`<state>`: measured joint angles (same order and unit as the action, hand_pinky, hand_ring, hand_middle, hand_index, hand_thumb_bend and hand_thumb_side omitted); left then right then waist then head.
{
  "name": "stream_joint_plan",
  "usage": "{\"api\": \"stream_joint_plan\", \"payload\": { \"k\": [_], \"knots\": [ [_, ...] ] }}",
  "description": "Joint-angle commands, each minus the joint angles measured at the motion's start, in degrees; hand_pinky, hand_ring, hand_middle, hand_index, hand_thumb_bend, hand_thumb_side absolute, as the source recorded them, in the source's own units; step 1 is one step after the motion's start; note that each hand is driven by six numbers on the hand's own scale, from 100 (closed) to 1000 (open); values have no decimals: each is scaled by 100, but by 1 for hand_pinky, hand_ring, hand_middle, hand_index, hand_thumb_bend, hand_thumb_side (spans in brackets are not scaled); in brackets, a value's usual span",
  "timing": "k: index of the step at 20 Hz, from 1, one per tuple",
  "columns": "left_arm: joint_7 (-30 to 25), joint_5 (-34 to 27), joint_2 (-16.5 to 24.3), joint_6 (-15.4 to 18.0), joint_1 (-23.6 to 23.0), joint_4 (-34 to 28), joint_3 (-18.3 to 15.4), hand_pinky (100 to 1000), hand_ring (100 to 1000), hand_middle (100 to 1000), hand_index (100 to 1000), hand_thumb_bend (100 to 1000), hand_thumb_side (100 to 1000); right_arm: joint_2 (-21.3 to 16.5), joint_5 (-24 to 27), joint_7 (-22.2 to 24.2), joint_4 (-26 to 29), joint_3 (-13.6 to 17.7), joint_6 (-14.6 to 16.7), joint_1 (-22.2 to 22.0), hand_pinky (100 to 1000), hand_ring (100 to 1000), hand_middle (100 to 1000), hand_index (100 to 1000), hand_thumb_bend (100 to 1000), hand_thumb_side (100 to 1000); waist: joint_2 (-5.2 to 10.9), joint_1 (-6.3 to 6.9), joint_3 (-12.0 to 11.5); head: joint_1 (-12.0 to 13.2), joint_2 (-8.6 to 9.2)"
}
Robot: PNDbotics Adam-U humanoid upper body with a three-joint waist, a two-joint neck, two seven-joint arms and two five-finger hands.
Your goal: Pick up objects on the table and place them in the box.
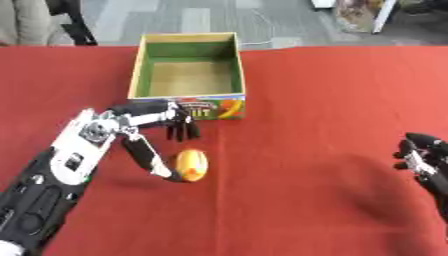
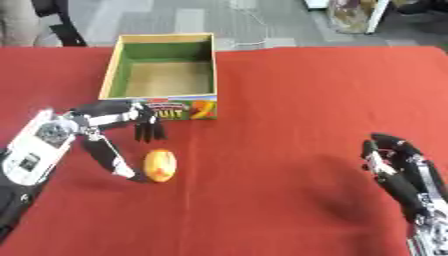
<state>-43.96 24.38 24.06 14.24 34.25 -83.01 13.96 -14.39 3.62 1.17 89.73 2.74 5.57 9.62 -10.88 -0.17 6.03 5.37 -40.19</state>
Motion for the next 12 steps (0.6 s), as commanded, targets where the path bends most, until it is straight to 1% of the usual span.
{"api": "stream_joint_plan", "payload": {
  "k": [1,12],
  "knots": [
    [-60,-23,18,2,114,-22,17,507,565,591,723,677,100,-86,-17,21,45,4,11,64,562,628,610,758,243,390,87,-6,12,4,-20],
    [-128,153,-53,53,118,139,144,510,568,594,725,675,100,-83,-15,29,42,-2,8,69,562,628,610,758,244,389,95,-3,10,2,-30]
  ]
}}
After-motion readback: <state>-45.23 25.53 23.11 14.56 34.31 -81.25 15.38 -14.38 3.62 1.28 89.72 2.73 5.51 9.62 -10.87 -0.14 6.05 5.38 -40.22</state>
